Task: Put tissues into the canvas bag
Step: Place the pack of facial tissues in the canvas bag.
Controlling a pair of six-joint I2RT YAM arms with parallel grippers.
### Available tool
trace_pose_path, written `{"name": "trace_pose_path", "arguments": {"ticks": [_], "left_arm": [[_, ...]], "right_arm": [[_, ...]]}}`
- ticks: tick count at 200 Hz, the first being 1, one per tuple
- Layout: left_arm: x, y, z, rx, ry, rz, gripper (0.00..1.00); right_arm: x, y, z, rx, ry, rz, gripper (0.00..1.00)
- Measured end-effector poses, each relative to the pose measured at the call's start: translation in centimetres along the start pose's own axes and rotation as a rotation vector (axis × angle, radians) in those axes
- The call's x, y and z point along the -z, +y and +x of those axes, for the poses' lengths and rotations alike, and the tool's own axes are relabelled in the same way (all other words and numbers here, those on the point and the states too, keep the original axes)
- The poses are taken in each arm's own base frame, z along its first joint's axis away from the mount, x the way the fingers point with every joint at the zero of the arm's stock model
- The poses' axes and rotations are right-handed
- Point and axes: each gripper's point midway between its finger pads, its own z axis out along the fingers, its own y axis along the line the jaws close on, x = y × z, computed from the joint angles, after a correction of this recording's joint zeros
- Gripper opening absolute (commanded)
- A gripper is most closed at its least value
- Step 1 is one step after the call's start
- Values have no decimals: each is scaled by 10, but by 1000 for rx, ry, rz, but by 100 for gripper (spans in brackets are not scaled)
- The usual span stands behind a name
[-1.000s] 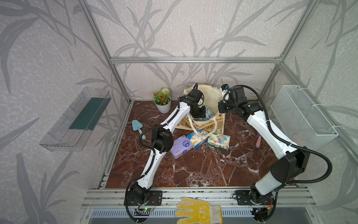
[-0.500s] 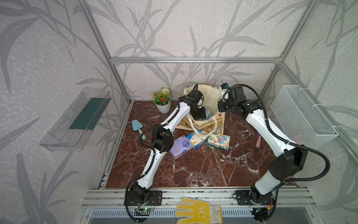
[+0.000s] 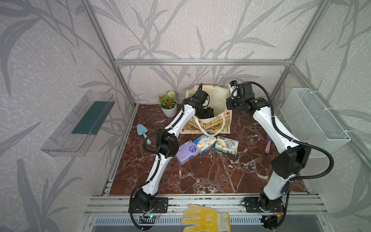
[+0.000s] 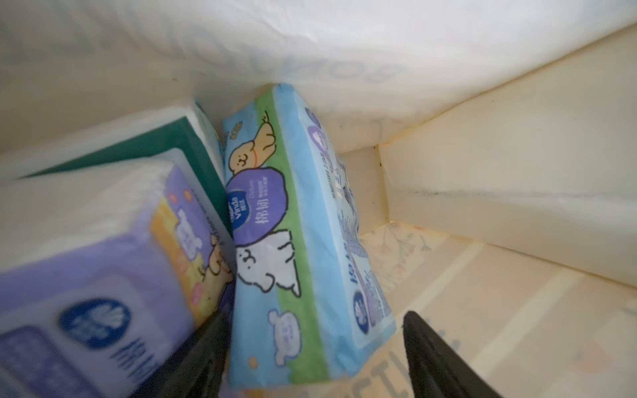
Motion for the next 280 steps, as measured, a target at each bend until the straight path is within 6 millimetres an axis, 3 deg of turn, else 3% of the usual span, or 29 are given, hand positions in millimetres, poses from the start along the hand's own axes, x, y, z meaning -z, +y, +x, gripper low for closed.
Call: {"name": "trace_pose_path", "arguments": {"ticks": [50, 74, 87, 129, 155, 192, 221, 280], "left_arm": [[3, 6, -5, -12, -28, -45, 82], [11, 6, -9, -25, -48, -60, 91], [20, 4, -13, -34, -67, -65, 99], [63, -13, -31, -83, -165, -62, 99], [94, -32, -40, -129, -236, -49, 99], [127, -57, -43, -191, -307, -33, 99], [136, -67, -38, -218, -321, -33, 99], [153, -64, -23, -233, -339, -60, 99]], "right_arm": [[-2, -12, 13, -20, 21, 20, 0], [1, -19, 18, -32, 19, 29, 0], [3, -19, 20, -32, 19, 29, 0], [5, -20, 20, -34, 17, 31, 3], [5, -21, 19, -35, 17, 31, 11], [8, -21, 18, -38, 10, 30, 40], [13, -22, 14, -42, -3, 29, 52], [23, -20, 8, -43, -24, 14, 64]]}}
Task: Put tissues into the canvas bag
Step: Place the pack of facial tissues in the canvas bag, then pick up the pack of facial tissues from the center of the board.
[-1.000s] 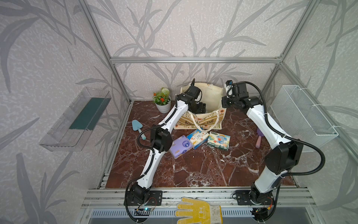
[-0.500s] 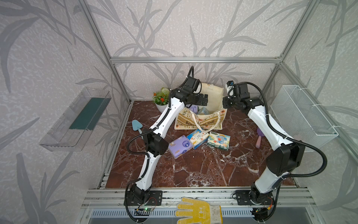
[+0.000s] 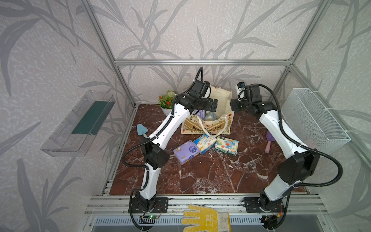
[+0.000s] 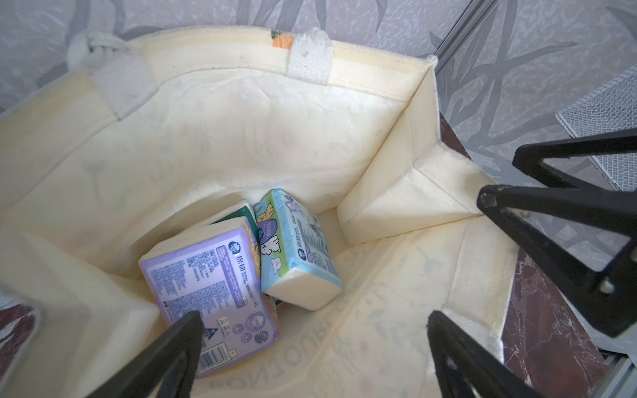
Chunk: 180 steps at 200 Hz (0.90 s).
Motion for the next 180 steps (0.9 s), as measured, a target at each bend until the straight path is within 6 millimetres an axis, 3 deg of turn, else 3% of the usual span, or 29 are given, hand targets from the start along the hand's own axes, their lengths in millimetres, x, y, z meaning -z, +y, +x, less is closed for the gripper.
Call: {"name": "trace_pose_path", "arguments": {"ticks": [54, 82, 129, 180], "left_arm": [[36, 9, 6, -6, -58, -27, 99], [57, 18, 18, -5, -80, -63, 99], [84, 54, 59, 13, -80, -202, 99], [86, 110, 119, 107, -2, -343, 99]], "right_arm": [[18, 2, -9, 8, -42, -14, 79], [32, 3, -2, 16, -56, -23, 86], [56, 1, 27, 45, -86, -38, 89], [72, -6, 65, 29, -109, -40, 89]]}}
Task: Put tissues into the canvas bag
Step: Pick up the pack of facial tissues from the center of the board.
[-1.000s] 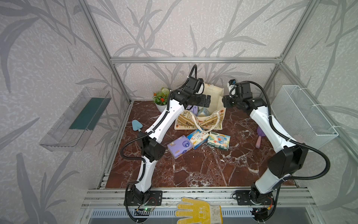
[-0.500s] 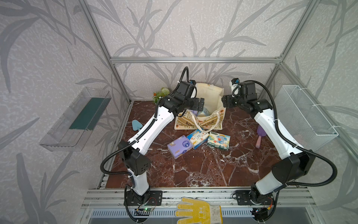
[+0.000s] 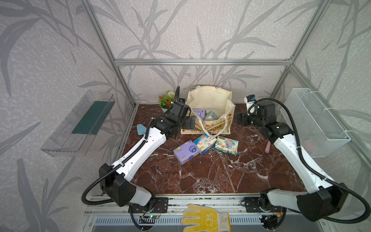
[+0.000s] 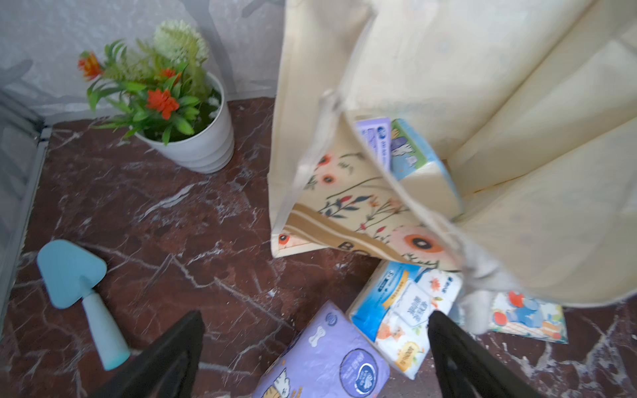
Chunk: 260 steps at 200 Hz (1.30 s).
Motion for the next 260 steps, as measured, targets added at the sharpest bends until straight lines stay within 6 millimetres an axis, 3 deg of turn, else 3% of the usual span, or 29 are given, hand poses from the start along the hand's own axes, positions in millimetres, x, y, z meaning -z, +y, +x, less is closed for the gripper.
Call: {"name": "trace_pose_path", "arguments": {"ticks": [28, 49, 97, 134, 176, 231, 260], "left_arm": [[-11, 34, 34, 49, 61, -75, 99], [-20, 46, 53, 71, 96, -103, 99], [-45, 50, 94, 90, 183, -101, 99], [-58, 49, 126, 90, 247, -79, 99], [-68, 46, 130, 94, 232, -43, 99], [-81, 53, 148, 116, 231, -48, 100], [-86, 53, 146, 125, 212, -42, 99]], "right_arm": [[6, 0, 29, -37, 4, -6, 89], [8, 3, 51, -80, 1, -32, 89], [4, 17, 95, -200, 33, -114, 89], [9, 30, 141, -283, 66, -148, 89], [10, 48, 186, -336, 122, -184, 89], [11, 67, 205, -343, 128, -205, 89], [12, 70, 219, -349, 133, -194, 89]]}}
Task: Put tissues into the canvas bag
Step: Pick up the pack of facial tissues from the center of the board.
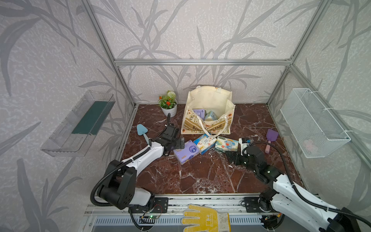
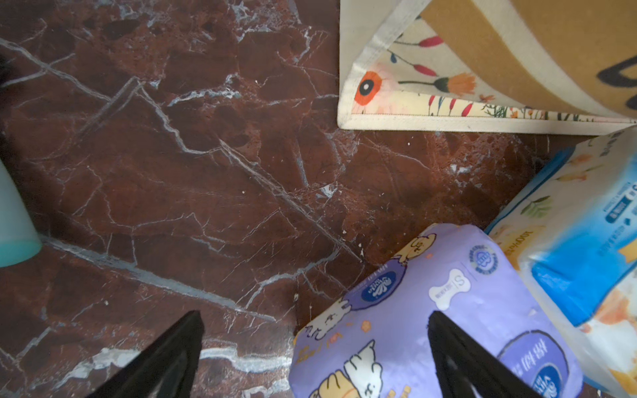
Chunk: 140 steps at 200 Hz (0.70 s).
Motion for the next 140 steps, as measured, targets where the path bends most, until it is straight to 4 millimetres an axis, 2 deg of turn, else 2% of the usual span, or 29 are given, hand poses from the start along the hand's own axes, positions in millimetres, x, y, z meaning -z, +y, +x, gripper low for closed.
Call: {"name": "trace_pose_path", "arguments": {"ticks": [18, 51, 140], "left_arm": [[-3, -4, -2, 2, -7, 18, 98], [-8, -14, 0, 4, 3, 76, 91], [-11, -32, 39, 64, 106, 219, 80]], "right_arm": [[0, 0, 6, -6, 1, 5, 89], [1, -2, 11, -23, -8, 10, 89], [-11, -2, 29, -43, 42, 19, 89]]}}
